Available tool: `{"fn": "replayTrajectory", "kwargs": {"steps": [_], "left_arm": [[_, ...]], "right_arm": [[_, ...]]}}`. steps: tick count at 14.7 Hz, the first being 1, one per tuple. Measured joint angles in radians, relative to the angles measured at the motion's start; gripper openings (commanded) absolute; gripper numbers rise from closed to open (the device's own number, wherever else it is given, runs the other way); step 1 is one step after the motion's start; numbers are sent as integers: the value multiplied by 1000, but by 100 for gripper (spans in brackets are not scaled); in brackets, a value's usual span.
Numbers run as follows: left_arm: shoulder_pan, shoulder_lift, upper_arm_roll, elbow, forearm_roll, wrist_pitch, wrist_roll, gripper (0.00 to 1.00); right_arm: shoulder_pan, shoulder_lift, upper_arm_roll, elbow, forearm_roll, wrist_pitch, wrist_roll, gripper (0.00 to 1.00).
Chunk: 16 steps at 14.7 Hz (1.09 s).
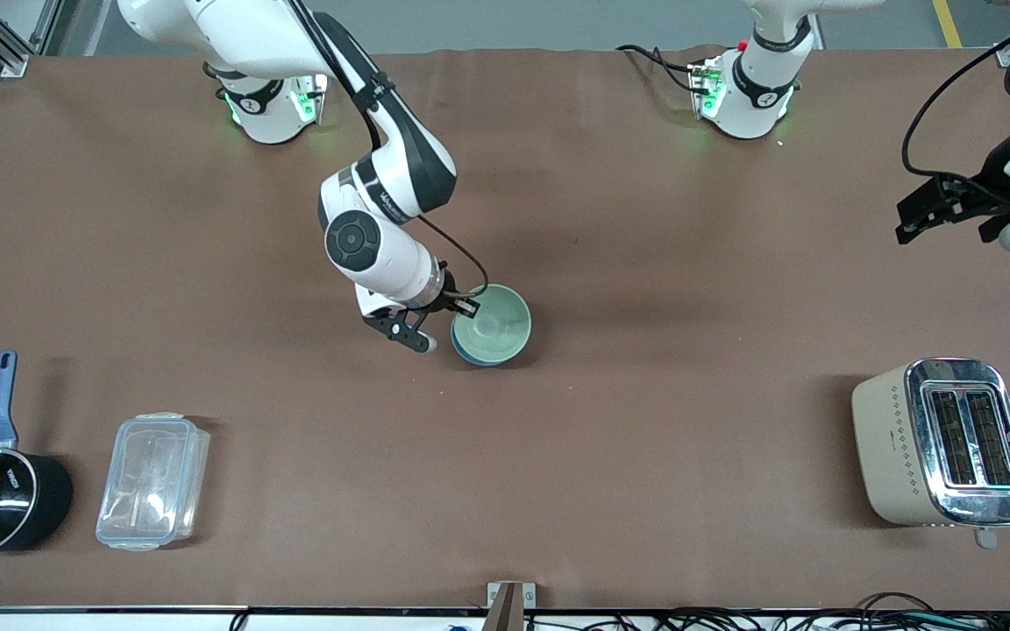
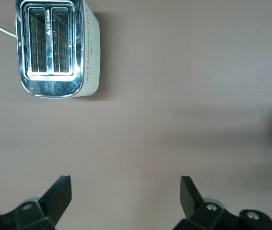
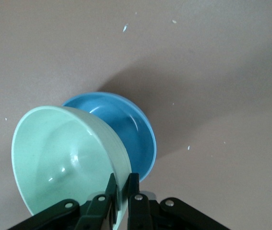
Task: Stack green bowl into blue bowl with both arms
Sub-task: 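Lower the green bowl into the blue bowl with the right gripper, then open the right gripper and draw it back from the bowls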
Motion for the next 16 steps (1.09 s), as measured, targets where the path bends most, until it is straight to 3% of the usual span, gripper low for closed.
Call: {"fn": "replayTrajectory", "kwargs": {"steps": [5,11,13,16], "left_arm": [[-44,-67,1,-57,-2,-17,-1,100],[-44,-106,4,-84,-15,-18,-1,100],[-41,-105,6,-88,-15,-17,-1,100],[-41,-101,6,-90,-16,-15,-1,100]], "right_arm": [[-2,10,-5,-1,-6,23,-37,12],[0,19,-6,-30,-6,24,-91,20],[0,19,-5,-31,-6,24,-93,29],[0,17,-8,-31,-6,25,-95,70]]}}
